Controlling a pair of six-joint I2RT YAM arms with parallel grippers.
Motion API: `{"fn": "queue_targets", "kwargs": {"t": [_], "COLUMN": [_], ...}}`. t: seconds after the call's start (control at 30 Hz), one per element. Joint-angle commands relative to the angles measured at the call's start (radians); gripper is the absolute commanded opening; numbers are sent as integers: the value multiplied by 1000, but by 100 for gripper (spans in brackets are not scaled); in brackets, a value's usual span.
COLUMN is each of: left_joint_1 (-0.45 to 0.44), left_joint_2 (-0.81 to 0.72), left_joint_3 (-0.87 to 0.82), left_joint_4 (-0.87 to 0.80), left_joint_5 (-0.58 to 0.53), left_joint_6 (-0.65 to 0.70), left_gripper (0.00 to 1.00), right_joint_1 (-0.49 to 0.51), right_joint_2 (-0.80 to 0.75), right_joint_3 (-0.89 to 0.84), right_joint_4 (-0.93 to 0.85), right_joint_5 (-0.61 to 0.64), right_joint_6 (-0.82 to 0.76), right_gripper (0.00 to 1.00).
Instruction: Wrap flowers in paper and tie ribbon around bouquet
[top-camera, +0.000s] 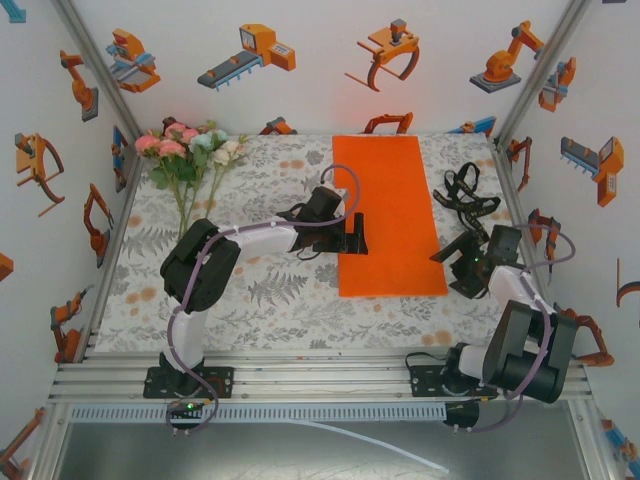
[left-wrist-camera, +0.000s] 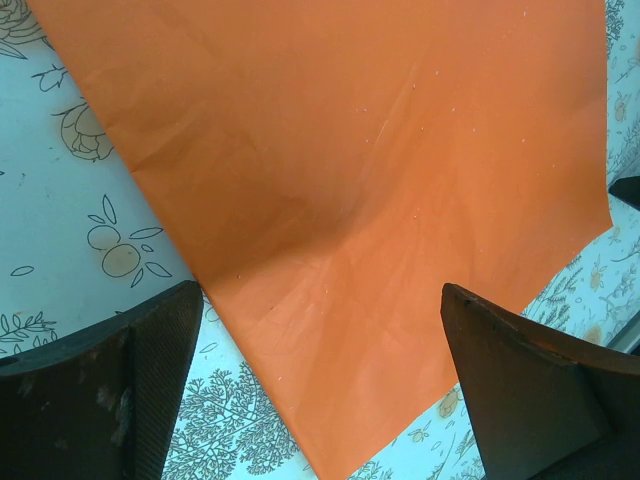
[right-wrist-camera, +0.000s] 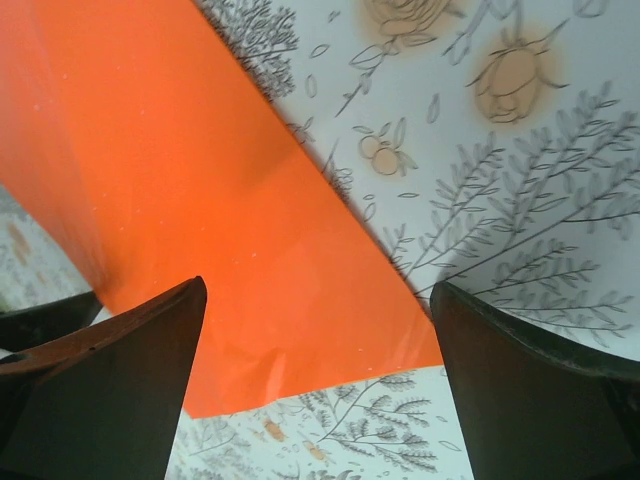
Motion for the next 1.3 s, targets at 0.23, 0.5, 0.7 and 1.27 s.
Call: {"fn": "queue_targets", "kwargs": {"t": [0.23,0.5,0.7,1.27], "left_joint_1": [-2,-4,-4,-5], "left_joint_2": [28,30,27,29], "left_joint_3": [12,18,15,14], "left_joint_4": [-43,-47,-45,-39], "left_joint_5": [-18,-21,-21,-22], "left_joint_6": [-9,-10,-9,-6], "left_gripper": [96,97,97,98], "right_joint_1": [0,0,0,0], "right_joint_2": [-74,-93,-126,-134], "right_joint_3": [-64,-95,-47,-65], "right_joint_4": [67,129,-85,-59], "right_joint_5": [-176,-210,-11,102], "right_joint_6": [144,207,87,46], "right_gripper": [81,74,81,74]}}
